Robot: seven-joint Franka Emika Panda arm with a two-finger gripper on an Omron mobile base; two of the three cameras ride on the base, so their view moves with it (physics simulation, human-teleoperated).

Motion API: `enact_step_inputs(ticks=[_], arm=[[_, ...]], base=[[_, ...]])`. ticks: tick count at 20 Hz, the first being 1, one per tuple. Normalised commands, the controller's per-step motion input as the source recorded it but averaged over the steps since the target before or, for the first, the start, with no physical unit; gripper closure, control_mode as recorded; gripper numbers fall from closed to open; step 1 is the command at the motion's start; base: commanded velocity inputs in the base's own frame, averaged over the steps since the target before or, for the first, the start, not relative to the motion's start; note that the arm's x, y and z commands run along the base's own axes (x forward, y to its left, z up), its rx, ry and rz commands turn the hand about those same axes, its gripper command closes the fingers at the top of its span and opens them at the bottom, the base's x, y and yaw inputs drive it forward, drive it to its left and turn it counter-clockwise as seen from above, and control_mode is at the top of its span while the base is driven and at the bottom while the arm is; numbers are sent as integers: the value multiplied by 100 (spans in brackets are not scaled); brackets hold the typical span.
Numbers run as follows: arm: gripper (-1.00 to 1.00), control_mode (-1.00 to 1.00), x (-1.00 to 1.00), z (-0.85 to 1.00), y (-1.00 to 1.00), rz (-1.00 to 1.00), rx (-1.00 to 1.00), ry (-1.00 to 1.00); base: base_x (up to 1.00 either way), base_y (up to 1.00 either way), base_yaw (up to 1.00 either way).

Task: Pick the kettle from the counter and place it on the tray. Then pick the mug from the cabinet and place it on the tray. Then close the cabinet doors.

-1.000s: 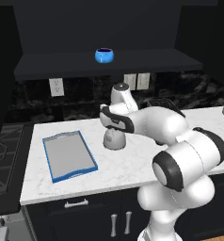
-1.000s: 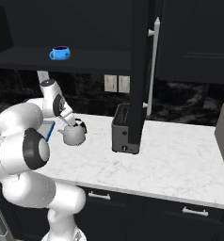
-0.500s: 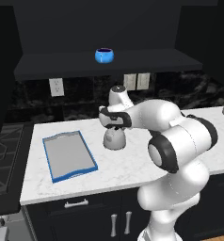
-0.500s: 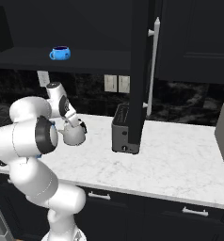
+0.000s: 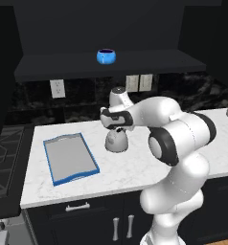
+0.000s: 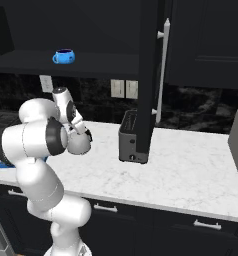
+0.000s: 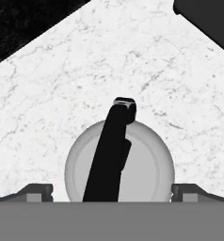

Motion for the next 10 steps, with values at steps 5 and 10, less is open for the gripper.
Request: enact_step_inputs(ticks=[5,10], arm=[[-100,-100,18,-12,1,-6,0,0],[-100,-100,11,-10,4,-6,0,0]], base=[[0,0,0],[0,0,0]])
